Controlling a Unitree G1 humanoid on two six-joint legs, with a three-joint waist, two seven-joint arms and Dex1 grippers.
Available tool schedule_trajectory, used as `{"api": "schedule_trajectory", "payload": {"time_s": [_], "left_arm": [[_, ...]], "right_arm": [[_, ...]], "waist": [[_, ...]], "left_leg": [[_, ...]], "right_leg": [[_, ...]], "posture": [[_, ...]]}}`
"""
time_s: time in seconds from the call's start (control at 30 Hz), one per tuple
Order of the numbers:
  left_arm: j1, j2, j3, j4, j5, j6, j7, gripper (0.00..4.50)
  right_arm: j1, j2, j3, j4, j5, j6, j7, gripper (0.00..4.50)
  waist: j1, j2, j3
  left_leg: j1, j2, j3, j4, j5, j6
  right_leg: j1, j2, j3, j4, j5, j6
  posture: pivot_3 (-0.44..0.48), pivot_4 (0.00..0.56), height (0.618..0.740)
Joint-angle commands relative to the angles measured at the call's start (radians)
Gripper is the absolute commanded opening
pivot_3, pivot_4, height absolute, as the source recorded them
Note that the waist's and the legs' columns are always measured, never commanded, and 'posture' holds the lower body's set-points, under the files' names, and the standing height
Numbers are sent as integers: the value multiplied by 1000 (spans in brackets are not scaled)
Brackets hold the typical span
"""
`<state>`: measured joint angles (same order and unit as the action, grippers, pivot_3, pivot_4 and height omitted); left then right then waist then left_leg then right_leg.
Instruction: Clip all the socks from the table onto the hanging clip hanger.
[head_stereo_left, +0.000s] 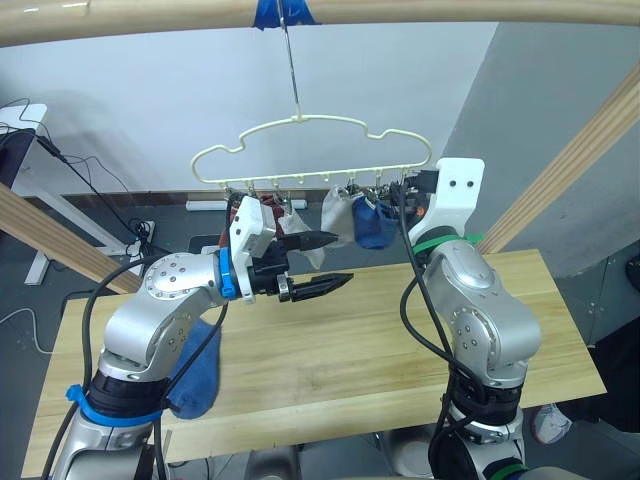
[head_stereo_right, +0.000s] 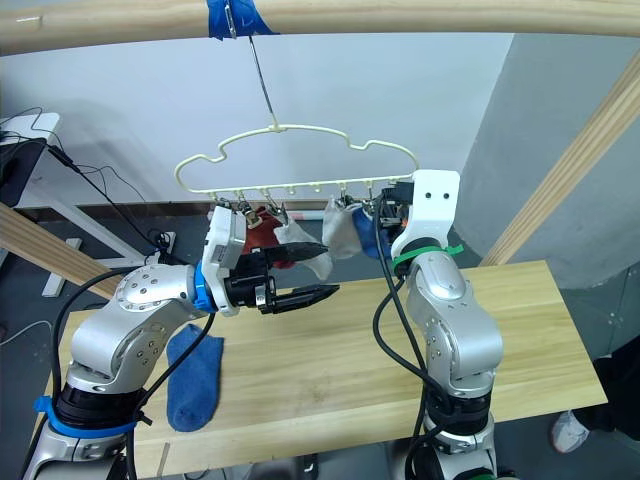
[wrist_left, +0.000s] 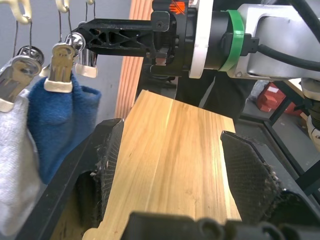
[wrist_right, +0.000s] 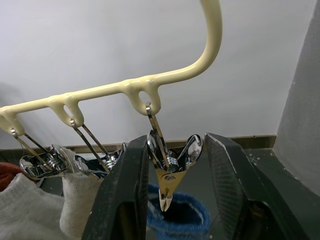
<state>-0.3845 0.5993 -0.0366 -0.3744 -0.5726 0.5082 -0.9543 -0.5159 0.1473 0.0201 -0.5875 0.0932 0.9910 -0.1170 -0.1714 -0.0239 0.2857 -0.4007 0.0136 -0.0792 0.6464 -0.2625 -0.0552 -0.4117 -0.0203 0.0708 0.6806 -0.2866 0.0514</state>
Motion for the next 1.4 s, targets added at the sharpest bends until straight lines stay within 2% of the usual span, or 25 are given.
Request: {"api": "schedule_trajectory", "payload": {"time_s": [0.03, 0.2, 0.43, 0.57, 0.7, 0.83, 0.87, 0.93, 1.0, 1.2, 1.4], "left_arm": [[7, -4, -6, -14, 0, -22, -10, 3448], [11, -2, -7, -15, 3, -25, -10, 3448], [17, -2, -6, -19, -4, -18, -9, 3448], [62, -14, 12, -25, 2, -6, 44, 3448], [184, -82, 61, 5, 120, -91, 225, 3448], [332, -158, 121, -40, 177, -113, 388, 4168], [375, -204, 166, -47, 191, -99, 482, 4433], [454, -280, 273, -37, 242, -65, 666, 4473], [503, -314, 338, -33, 254, -23, 749, 4473], [633, -339, 453, -37, 165, 119, 781, 4473], [600, -309, 484, 83, 190, 208, 838, 4473]], "right_arm": [[-3, 26, 2, -59, 11, -27, -11, 1382], [-3, 15, 7, -58, 13, -36, -11, 25], [1, 8, 11, -55, 10, -45, -8, 25], [3, 2, 14, -53, 8, -45, -5, 25], [-1, -3, 13, -50, 7, -45, -1, 25], [1, -12, 8, -51, 10, -40, 6, 0], [1, -16, 8, -51, 11, -37, 9, 0], [0, -21, 9, -50, 13, -32, 13, 0], [0, -23, 10, -50, 15, -30, 16, 0], [-4, -37, 8, -56, 22, -13, 31, 0], [-7, -41, 9, -59, 23, 1, 38, 0]], "waist": [[0, 0, 0], [0, 0, 0], [0, 0, 0], [-1, 0, 0], [-3, 0, 0], [-4, 0, 0], [-4, 0, 0], [-3, 0, 0], [-4, 0, 0], [-1, 0, 0], [4, 0, 0]], "left_leg": [[0, 0, 0, 0, 0, 0], [0, 0, 0, 0, 0, 0], [0, 0, 0, 0, 0, 0], [0, 0, 0, 0, 0, 0], [0, 2, 0, 0, 0, 0], [0, 2, -1, 0, 0, 0], [0, 2, -1, 0, 0, 0], [0, 2, 0, 0, 0, 0], [0, 2, 0, 0, 0, 0], [0, 1, -1, 0, 0, 0], [1, 0, -1, 0, 0, 0]], "right_leg": [[0, 0, 0, 0, 0, 0], [0, 0, 0, 0, 0, 0], [0, 0, 0, 0, 0, 0], [0, 0, 0, 0, 0, 0], [0, 0, 0, 0, 0, 0], [0, -1, 0, 0, 0, 0], [0, -1, 0, 0, 0, 0], [0, -2, 1, 0, 0, 0], [0, -3, 1, 0, 0, 0], [0, -2, 0, 1, 0, 0], [1, -1, -2, 1, 0, 0]], "posture": [[-252, 264, 740], [-252, 264, 740], [-252, 264, 740], [-252, 264, 740], [-251, 265, 740], [-246, 271, 740], [-246, 273, 740], [-246, 275, 740], [-245, 277, 740], [-243, 289, 740], [-250, 291, 740]]}}
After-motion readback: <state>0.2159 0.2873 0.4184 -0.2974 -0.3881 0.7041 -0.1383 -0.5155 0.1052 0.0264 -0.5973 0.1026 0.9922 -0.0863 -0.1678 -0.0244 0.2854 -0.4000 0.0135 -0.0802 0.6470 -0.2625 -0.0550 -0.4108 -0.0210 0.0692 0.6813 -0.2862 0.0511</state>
